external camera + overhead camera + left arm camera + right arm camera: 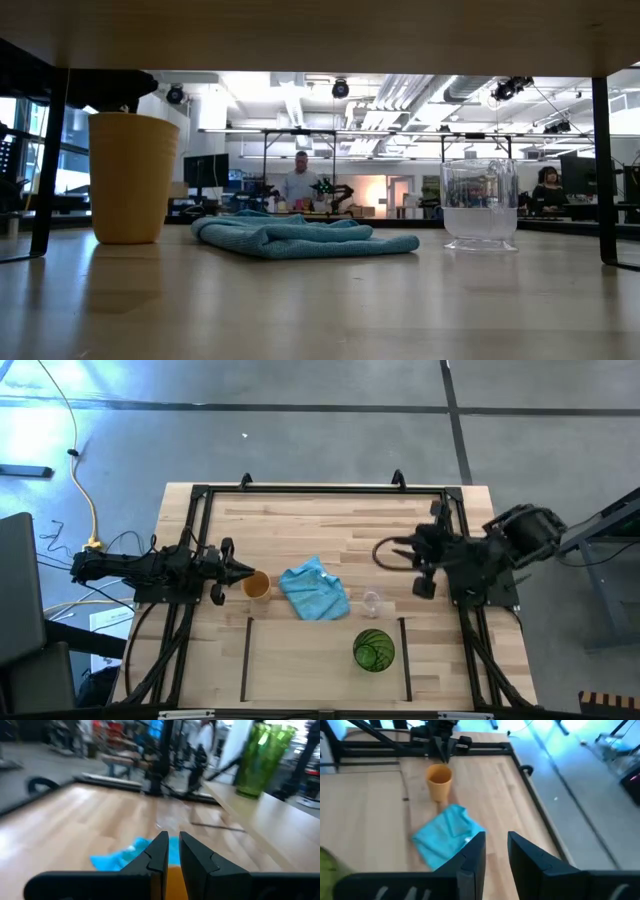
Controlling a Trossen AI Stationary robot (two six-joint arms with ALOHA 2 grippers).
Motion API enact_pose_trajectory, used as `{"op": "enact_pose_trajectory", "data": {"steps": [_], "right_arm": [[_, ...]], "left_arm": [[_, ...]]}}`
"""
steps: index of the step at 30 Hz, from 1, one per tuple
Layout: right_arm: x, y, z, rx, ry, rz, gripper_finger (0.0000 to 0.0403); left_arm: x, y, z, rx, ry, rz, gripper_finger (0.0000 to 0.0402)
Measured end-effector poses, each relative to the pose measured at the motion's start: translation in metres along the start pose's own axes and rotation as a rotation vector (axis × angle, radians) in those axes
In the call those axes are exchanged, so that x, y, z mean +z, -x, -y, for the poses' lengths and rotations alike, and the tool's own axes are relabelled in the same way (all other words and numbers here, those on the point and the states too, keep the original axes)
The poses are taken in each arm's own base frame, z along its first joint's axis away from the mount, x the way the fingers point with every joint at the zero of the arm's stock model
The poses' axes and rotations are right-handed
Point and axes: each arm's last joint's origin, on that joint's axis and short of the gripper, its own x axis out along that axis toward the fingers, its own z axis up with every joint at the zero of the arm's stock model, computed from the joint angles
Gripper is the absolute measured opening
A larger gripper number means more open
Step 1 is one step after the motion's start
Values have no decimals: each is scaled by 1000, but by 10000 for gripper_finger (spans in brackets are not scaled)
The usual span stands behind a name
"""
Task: Stack small to large cups/mugs on shelf
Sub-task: Put the yellow cup on the shelf
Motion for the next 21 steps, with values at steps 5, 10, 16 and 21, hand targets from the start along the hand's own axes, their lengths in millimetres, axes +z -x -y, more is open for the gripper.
{"op": "enact_pose_trajectory", "data": {"steps": [5,10,16,21], "right_arm": [[6,-8,15,-53,9,11,74],[11,-17,30,-145,103,7,74],[27,-24,43,-255,157,96,74],[36,-26,49,-280,152,155,74]], "left_arm": [[16,2,-1,115,-81,93,35],[46,11,3,130,-260,112,35],[77,21,6,152,-385,194,35],[85,24,5,239,-197,273,35]]}}
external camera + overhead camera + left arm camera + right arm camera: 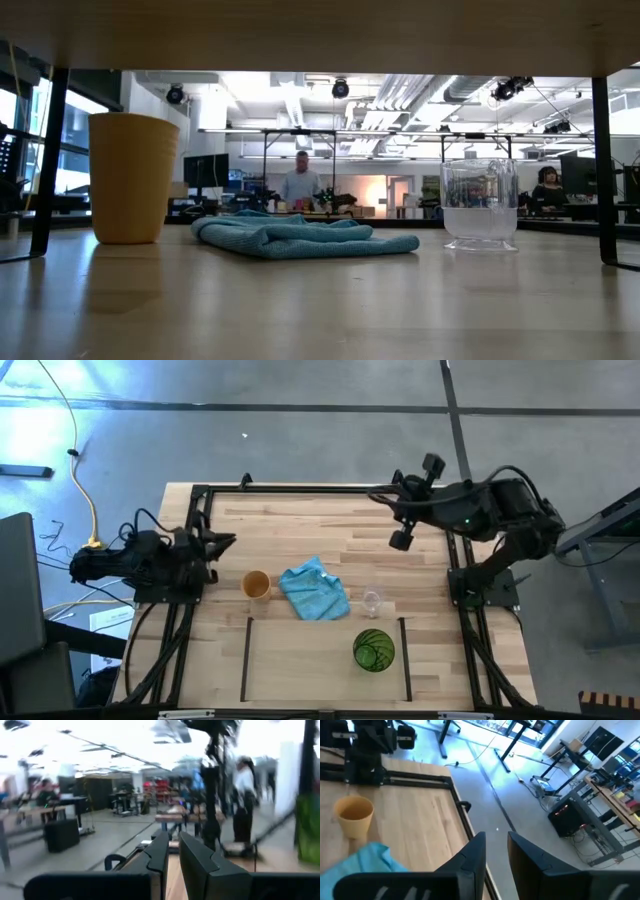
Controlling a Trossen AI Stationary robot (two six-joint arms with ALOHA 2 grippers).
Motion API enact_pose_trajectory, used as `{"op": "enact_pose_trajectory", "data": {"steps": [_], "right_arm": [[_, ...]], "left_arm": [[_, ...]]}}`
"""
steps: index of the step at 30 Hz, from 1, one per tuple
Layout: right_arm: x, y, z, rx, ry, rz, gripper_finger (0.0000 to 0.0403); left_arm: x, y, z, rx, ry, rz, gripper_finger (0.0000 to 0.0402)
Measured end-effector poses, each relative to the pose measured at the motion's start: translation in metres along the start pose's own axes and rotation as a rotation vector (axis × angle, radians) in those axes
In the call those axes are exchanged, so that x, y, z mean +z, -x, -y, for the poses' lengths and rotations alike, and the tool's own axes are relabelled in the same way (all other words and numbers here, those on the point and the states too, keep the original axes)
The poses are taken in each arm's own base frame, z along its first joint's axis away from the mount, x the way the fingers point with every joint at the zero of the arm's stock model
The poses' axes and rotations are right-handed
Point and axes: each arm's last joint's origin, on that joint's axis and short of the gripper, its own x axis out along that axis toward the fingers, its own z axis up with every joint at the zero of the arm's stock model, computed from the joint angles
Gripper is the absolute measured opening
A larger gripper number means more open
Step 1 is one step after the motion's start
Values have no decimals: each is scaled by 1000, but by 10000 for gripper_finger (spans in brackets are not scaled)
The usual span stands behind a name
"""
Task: Stack small to large cups/mugs on shelf
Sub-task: Put the yellow cup on the shelf
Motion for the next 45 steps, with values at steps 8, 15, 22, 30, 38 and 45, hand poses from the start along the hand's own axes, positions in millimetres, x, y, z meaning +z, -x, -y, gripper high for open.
{"op": "enact_pose_trajectory", "data": {"steps": [8,15,22,30,38,45], "right_arm": [[-9,-3,27,-91,47,-51,74],[-26,9,72,-237,-148,-86,74],[-51,25,86,-61,-272,-155,74],[-85,23,68,137,-324,-159,74],[-127,22,51,199,-505,122,81],[-160,19,37,238,-656,194,125]], "left_arm": [[-3,0,-3,123,347,-19,35],[11,-9,-1,123,500,-138,35],[55,-33,4,120,338,-458,35],[58,-46,12,126,247,-980,35],[40,-63,20,142,246,-1134,35],[23,-73,27,140,236,-1290,35]]}}
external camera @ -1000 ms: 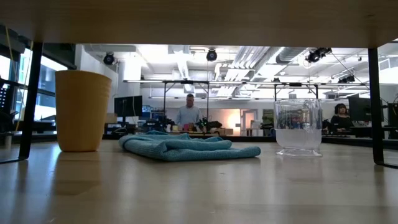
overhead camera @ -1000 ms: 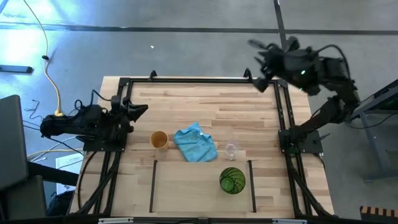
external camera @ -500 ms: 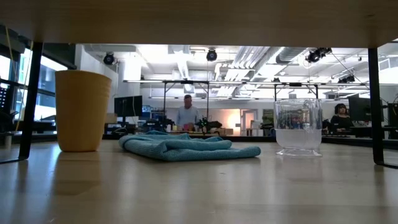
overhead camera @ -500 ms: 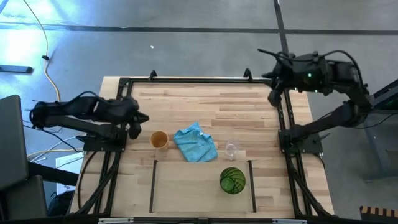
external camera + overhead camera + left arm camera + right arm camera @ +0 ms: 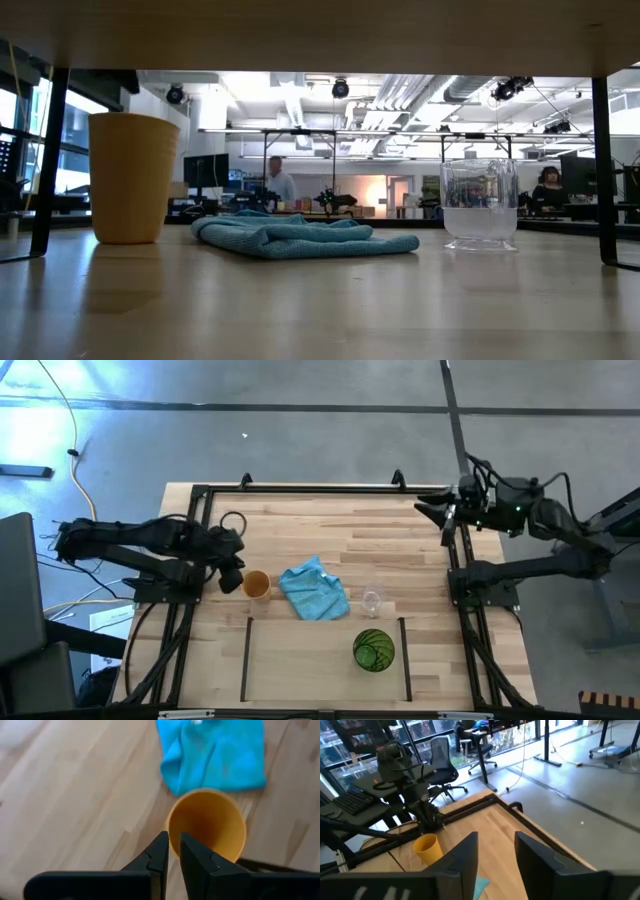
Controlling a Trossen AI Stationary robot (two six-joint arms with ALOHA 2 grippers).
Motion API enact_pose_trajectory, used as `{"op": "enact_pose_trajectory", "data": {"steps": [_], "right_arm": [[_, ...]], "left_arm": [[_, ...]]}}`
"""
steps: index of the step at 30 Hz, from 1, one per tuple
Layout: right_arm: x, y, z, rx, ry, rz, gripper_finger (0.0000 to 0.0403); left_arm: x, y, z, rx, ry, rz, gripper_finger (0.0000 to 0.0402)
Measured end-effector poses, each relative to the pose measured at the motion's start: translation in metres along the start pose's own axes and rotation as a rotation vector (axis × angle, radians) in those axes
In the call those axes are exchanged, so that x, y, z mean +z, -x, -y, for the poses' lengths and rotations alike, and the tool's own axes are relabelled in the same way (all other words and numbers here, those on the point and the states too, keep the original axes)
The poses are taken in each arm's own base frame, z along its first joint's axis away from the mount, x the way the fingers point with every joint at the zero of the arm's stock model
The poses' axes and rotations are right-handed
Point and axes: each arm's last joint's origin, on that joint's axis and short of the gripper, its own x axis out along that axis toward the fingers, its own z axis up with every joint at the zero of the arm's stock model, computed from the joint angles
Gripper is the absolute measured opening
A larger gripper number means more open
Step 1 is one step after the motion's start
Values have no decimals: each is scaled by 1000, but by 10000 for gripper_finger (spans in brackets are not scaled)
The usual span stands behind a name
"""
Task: Stack small to large cups/mugs on shelf
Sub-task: Put the yellow cup on the shelf
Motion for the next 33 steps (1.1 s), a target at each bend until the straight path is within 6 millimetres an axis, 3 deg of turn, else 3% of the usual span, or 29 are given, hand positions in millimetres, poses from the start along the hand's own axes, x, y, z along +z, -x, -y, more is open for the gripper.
{"op": "enact_pose_trajectory", "data": {"steps": [13,26,33], "right_arm": [[-35,-22,3,22,-11,-52,138],[-37,-23,-1,176,-15,-106,138],[-37,-27,1,70,-12,-88,138]], "left_arm": [[6,-19,10,-36,44,-117,35],[7,-20,10,-22,10,-109,35],[7,-20,10,-31,-13,-108,35]]}}
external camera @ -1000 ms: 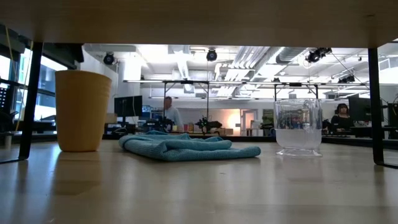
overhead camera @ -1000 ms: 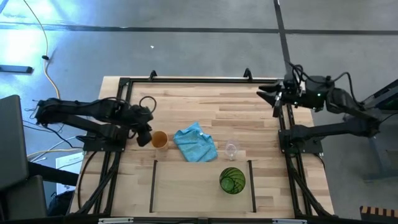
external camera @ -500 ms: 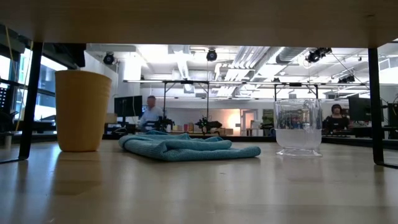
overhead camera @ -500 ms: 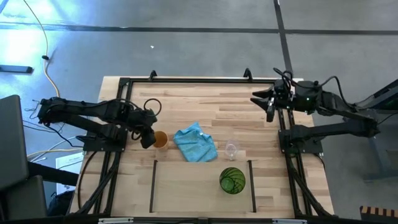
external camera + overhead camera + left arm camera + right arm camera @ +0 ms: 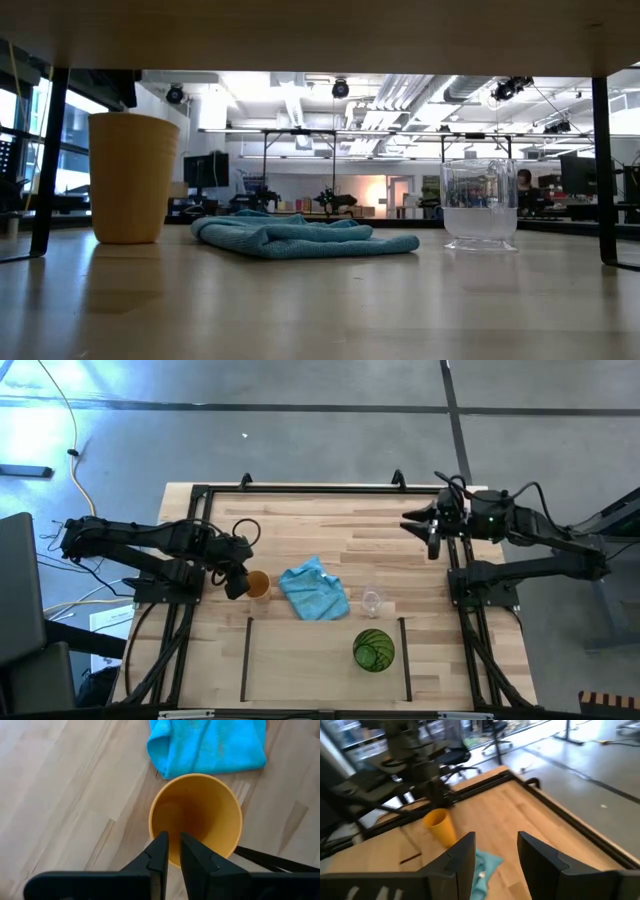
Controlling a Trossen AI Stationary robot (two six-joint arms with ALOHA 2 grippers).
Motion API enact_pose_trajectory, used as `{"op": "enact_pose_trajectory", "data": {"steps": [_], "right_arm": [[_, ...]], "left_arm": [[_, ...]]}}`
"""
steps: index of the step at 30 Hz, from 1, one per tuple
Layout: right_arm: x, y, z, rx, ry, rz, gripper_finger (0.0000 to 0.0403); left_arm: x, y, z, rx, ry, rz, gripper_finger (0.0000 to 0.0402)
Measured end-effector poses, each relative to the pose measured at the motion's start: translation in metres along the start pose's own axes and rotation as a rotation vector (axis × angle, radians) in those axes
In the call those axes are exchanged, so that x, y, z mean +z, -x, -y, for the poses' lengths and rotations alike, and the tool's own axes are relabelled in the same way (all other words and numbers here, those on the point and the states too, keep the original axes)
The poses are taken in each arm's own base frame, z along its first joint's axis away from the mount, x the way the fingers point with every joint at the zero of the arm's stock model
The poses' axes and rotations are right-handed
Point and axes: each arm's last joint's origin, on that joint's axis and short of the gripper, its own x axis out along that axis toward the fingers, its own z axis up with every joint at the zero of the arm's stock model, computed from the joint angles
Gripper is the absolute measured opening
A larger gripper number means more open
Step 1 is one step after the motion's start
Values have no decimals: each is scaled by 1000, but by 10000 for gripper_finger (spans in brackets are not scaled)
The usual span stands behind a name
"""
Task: Stack small to large cups/mugs on shelf
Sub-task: Put the yellow cup on the shelf
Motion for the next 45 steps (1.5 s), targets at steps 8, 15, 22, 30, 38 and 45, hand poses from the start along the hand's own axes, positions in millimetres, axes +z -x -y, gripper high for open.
{"op": "enact_pose_trajectory", "data": {"steps": [8,15,22,30,38,45], "right_arm": [[0,0,1,-23,-22,1,138],[-7,0,3,-47,-10,-73,138],[-11,0,4,-60,-4,-115,138],[-6,-3,4,-85,9,-57,138],[-19,-2,7,-108,-16,-197,138],[-35,4,12,-177,-115,-362,138]], "left_arm": [[1,0,1,-6,-158,12,35],[4,-4,3,-3,-309,8,35],[11,-14,6,41,-395,17,35],[14,-23,6,123,-423,-9,35],[14,-24,6,115,-409,-13,35],[14,-24,7,82,-396,-24,35]]}}
